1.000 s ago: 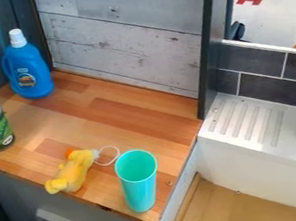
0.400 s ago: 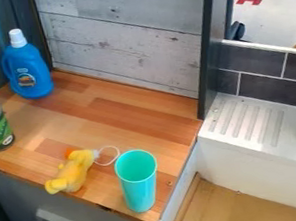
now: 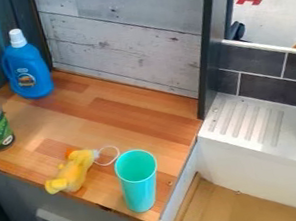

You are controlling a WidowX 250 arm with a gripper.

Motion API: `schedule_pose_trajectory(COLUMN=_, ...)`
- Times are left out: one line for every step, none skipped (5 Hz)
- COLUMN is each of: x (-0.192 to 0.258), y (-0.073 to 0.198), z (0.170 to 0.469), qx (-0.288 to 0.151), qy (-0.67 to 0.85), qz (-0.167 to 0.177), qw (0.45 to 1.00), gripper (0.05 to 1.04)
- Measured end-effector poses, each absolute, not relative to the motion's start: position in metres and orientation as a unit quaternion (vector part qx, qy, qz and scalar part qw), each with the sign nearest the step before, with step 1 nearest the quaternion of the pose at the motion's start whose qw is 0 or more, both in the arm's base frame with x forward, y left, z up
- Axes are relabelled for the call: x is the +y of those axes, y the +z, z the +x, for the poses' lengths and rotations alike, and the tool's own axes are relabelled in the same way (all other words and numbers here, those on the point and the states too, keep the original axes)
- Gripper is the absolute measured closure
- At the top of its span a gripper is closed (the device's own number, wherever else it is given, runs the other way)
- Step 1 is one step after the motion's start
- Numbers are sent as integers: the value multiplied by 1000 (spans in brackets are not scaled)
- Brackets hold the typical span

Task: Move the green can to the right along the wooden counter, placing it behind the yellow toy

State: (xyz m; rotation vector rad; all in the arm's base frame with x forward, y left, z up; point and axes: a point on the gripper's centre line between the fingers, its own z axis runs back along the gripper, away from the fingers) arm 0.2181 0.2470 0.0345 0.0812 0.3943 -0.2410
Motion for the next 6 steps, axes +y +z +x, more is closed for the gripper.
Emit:
schedule_pose_trajectory(x=223, y=27, z=234, qx=181, qy=-184, qz=35, qw=965, gripper=83)
schedule_pose_trajectory(x=203, y=41, z=250, qx=132, qy=-240, qz=40, qw=961, gripper=83)
schedule_pose_trajectory(x=186, y=42, z=264, qx=105, qy=-285, qz=25, qw=952, gripper=83)
schedule_pose_trajectory(x=174, y=46, z=274, qx=80, qy=-295, qz=-4, qw=952, gripper=83)
schedule_pose_trajectory(x=161, y=56, z=287, qx=42, qy=-299, qz=-45, qw=952, gripper=83)
schedule_pose_trajectory(x=147, y=57, z=290, qx=20, qy=-302, qz=-85, qw=949, gripper=83)
